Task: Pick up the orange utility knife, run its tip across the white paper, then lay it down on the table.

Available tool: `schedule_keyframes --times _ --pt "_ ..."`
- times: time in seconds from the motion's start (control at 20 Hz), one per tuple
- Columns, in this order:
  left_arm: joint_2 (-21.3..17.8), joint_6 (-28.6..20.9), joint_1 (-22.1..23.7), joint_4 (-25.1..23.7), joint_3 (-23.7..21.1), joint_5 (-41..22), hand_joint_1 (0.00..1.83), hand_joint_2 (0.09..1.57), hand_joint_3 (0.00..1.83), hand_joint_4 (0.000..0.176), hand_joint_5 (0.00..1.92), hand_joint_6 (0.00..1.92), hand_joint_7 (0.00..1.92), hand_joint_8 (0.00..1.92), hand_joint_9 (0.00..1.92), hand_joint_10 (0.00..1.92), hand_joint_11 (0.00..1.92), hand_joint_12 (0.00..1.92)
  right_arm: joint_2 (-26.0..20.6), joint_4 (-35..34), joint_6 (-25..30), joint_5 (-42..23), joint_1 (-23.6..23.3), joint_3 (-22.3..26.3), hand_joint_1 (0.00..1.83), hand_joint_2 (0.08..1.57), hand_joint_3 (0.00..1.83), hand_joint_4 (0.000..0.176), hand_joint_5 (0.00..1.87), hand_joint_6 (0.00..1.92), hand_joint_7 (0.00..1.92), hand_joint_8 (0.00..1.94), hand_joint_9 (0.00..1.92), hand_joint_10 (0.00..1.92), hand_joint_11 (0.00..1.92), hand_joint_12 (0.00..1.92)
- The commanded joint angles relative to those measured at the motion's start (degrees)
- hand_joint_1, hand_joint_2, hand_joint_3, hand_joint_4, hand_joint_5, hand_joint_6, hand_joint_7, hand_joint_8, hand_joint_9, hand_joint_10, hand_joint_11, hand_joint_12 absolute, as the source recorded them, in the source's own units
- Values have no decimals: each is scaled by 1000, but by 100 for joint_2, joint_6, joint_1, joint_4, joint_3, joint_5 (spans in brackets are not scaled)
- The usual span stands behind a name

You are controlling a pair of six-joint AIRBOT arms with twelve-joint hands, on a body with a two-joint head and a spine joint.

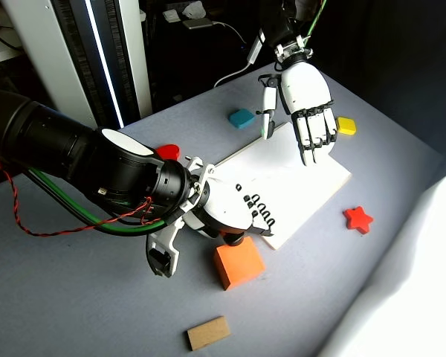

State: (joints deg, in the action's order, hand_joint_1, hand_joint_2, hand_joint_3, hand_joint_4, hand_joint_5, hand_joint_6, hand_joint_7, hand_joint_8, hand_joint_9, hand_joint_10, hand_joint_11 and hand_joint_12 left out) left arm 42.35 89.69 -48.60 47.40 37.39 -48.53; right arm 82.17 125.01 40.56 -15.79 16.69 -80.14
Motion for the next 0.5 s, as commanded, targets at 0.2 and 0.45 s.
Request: schedule_keyframes --times 0.2,0.45 --pt "-11 -20 93 -200 36 -552 321 1296 0 43 48 5 154 7 209 8 0 874 -19 13 -31 305 -39 -16 1371 1060 531 0 874 1900 1020 1926 971 1920 816 1921" --pt "-11 -31 85 -199 51 -552 310 1303 1 43 46 1 146 1 206 3 0 829 -29 13 -44 308 -155 -14 1575 863 884 175 1460 1921 1731 1941 1818 1921 1841 1921"
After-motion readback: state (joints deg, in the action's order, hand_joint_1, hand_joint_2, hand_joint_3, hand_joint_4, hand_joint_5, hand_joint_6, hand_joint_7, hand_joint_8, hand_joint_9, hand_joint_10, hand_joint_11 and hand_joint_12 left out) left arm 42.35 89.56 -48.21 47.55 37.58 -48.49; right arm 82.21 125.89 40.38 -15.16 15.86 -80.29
